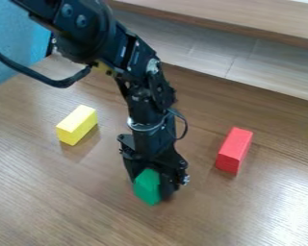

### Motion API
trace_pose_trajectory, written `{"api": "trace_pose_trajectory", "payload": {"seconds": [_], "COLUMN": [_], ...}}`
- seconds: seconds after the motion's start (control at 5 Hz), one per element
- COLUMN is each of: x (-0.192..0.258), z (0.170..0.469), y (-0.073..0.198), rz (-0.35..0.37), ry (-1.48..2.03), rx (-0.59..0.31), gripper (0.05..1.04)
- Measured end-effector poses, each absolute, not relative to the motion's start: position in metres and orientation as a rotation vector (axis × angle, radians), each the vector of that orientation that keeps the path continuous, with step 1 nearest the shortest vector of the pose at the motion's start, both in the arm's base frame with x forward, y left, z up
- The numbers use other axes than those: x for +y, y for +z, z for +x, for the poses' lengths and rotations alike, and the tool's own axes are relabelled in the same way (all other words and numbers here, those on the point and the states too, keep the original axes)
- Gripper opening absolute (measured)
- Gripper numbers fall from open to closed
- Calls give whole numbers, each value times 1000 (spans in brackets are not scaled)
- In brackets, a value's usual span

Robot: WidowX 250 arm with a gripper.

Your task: Pick green block and place on table

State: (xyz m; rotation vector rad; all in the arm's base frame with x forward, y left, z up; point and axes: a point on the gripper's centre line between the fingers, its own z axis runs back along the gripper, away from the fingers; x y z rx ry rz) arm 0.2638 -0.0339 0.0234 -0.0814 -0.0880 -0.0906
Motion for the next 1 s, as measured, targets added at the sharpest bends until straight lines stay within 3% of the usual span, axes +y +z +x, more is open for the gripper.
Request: {"api": "trace_pose_trajectory", "payload": {"seconds": [0.2, 0.6, 0.8, 1.0], "x": [-32, -20, -2, 27], "z": [261, 267, 271, 278], "y": [31, 99, 124, 131], "rz": [-83, -178, -182, -113], "ry": [-93, -71, -29, 34], "rx": [-92, -252, -305, -311], "gripper": [1003, 999, 999, 999]}}
